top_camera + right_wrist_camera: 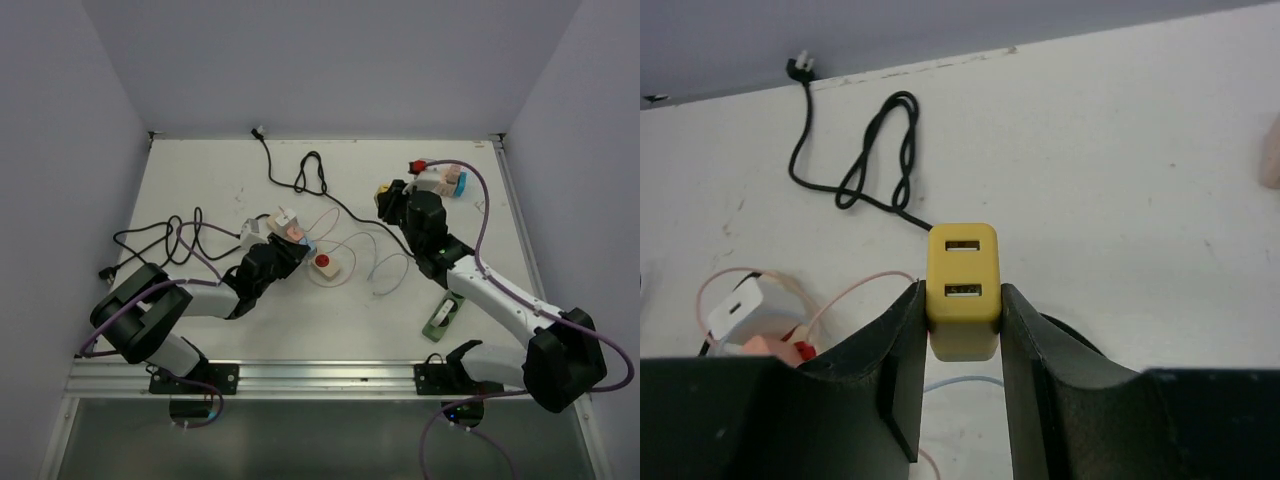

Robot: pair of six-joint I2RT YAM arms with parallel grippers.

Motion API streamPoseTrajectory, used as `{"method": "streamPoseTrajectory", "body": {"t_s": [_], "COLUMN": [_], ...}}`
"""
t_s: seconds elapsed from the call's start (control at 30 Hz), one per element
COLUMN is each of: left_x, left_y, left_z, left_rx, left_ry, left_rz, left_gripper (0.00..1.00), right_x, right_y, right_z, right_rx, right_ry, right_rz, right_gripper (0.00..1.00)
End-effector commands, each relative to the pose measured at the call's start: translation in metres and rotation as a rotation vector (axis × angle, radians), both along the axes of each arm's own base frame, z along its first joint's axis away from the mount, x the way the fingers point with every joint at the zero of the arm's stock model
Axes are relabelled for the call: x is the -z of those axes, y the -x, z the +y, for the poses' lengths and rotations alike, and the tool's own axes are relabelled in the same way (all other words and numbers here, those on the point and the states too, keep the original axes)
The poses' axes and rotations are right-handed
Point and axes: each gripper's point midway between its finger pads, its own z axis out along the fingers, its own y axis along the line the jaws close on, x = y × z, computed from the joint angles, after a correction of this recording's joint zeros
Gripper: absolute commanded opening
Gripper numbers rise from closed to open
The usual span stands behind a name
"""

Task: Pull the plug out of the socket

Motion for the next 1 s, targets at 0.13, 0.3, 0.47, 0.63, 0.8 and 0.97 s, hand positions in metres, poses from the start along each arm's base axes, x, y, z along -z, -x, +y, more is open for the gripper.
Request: {"method": "streamPoseTrajectory", "body": {"t_s": [0.13,0.3,0.47,0.63,0.8,0.97], "left_x": [0.109,0.109,0.108,0.108,0.103,0.089], "left_y": [0.080,0.079,0.078,0.079,0.079,0.073], "left_z": [0.057,0.056,0.056,0.057,0.052,0.045], "left_rx": [0.099,0.105,0.107,0.104,0.136,0.167], "left_ry": [-0.354,-0.353,-0.345,-0.336,-0.299,-0.250], "left_rz": [0.346,0.344,0.341,0.336,0.301,0.231], "left_gripper": [0.48,0.49,0.52,0.55,0.64,0.77], "right_x": [0.037,0.085,0.118,0.145,0.138,0.102], "right_y": [-0.031,-0.068,-0.090,-0.081,-0.072,-0.061], "right_z": [-0.058,-0.090,-0.080,-0.091,-0.119,-0.102], "right_rx": [0.116,0.177,0.100,0.155,0.259,0.148], "right_ry": [-0.233,-0.374,-0.489,-0.517,-0.349,-0.183], "right_rz": [0.143,0.225,0.303,0.343,0.363,0.340], "right_gripper": [0.00,0.00,0.01,0.44,0.87,0.91]}}
